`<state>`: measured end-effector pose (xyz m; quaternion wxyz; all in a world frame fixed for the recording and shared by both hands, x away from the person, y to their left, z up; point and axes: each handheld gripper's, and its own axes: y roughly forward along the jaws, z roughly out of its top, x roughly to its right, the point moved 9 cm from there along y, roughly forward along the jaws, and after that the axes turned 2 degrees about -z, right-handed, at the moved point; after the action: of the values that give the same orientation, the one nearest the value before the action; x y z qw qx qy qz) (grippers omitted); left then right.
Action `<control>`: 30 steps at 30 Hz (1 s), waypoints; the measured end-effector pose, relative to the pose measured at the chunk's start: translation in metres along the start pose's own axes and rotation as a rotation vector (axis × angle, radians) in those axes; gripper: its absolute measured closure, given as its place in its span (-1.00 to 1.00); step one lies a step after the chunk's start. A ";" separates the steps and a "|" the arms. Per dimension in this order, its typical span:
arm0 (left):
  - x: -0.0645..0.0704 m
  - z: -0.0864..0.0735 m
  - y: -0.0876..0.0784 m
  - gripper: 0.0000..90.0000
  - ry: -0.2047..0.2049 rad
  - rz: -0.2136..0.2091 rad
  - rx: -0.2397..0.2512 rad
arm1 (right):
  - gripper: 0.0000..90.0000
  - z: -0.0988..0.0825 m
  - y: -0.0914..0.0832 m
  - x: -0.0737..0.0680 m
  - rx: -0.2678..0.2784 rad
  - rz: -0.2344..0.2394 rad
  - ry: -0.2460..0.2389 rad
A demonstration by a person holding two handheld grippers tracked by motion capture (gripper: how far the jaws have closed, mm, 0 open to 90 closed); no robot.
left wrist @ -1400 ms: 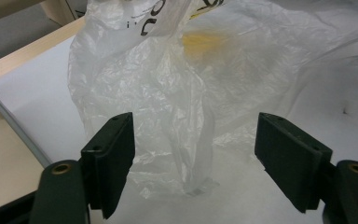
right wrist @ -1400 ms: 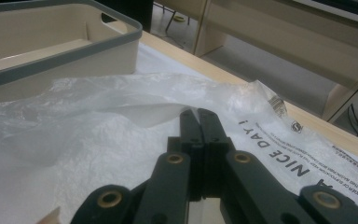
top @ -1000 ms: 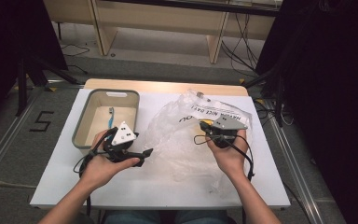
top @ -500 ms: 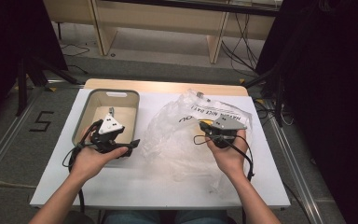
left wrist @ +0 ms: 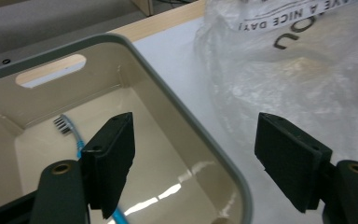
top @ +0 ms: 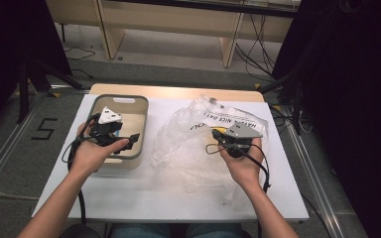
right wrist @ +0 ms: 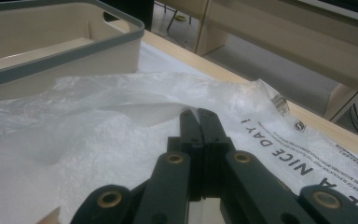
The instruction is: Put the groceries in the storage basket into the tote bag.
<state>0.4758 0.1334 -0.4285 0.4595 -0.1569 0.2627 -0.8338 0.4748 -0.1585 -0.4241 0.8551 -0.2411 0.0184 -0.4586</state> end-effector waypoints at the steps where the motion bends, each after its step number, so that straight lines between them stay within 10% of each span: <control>1: -0.008 -0.001 0.005 -0.36 -0.016 0.015 -0.022 | 1.00 0.000 0.000 0.000 -0.001 0.001 0.001; 30: -0.083 -0.015 0.072 -0.24 -0.166 0.138 -0.251 | 1.00 -0.001 0.001 -0.002 -0.002 0.006 -0.004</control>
<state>0.5611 0.1768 -0.4839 0.5126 -0.2632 0.3358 -0.7451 0.4741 -0.1572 -0.4253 0.8564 -0.2426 0.0181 -0.4554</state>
